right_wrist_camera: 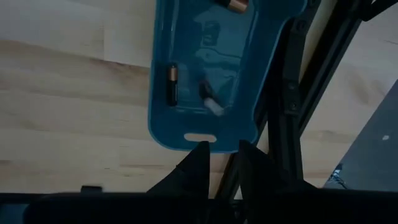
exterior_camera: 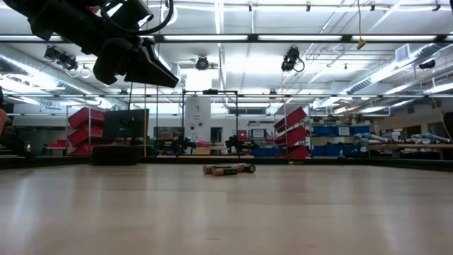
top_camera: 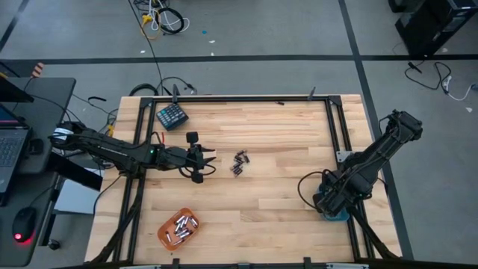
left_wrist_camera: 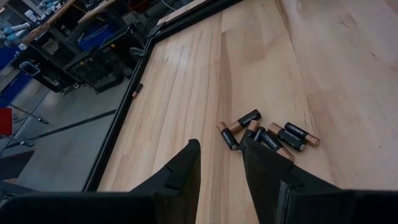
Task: Sort batteries
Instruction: Put the black battery into the blue bin
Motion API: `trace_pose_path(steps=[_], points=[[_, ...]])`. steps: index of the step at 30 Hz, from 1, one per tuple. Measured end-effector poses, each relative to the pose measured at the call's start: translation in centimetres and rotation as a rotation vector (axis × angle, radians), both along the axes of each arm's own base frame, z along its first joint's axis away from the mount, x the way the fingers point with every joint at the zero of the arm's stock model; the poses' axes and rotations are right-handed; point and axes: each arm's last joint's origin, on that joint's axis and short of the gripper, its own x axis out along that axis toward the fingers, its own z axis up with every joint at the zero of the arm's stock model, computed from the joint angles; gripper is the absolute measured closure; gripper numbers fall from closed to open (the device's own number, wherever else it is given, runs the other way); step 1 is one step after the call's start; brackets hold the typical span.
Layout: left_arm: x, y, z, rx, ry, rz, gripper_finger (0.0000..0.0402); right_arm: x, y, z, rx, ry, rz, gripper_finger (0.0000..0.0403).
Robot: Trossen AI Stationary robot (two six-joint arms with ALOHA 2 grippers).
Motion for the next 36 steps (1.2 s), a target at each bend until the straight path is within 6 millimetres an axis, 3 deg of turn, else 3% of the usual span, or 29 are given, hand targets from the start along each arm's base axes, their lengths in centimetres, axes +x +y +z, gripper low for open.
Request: trace_pose_path(steps=[6,12,18,22,31,34,36], points=[[0.0,0.0,0.0,0.0,0.0,0.0,0.0282,0.1,-0.1,0.0,-0.017,-0.019,0.002,0.0334],[0.0,0.0,0.0,-0.001,-0.005,0.0,0.0282,1.9,-1.0,-0.1,-0.167,-0.262,0.025,0.0335],[0.0,0.0,0.0,-0.005,-0.006,0.002,0.0282,4.2,-3.1,0.1,-0.339,-0.44,0.15,0.0339],[0.0,0.0,0.0,-0.007,-0.007,0.002,0.0282,7.2,-4.8,0.3,-0.454,-0.6,0.332,0.0342],[0.0,0.0,0.0,-0.021,-0.011,0.009,0.0282,17.4,-9.4,-2.1,-0.668,-0.87,0.85,0.0344],[-0.1,0.0,-0.1,-0.045,-0.003,0.021,0.0282,19.8,-10.8,-3.5,-0.751,-0.899,0.89,0.0345],[-0.1,0.0,-0.2,-0.058,0.006,0.029,0.0282,20.9,-12.3,-4.9,-0.81,-0.862,0.778,0.0346]])
